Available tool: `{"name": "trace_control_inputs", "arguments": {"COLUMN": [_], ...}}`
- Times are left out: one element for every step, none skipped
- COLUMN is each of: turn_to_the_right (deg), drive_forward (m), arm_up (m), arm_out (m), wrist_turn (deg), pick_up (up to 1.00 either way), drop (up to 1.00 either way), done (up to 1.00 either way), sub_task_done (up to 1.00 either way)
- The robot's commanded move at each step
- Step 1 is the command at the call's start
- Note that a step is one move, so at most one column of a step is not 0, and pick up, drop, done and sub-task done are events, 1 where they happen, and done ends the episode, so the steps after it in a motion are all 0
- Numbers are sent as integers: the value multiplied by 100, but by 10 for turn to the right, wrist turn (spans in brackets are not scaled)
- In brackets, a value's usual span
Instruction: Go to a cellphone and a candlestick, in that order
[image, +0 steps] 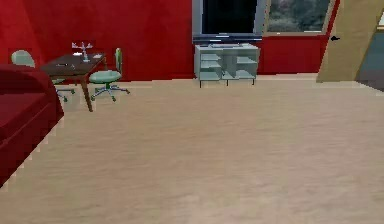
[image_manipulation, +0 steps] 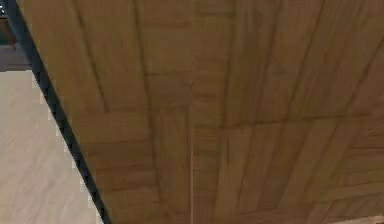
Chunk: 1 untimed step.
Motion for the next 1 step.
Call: {"name": "trace_control_inputs", "arguments": {"turn_to_the_right": [-210], "drive_forward": [0], "arm_up": [0], "arm_out": [0], "wrist_turn": [0], "pick_up": [0], "drop": [0], "done": [0], "sub_task_done": [0]}}
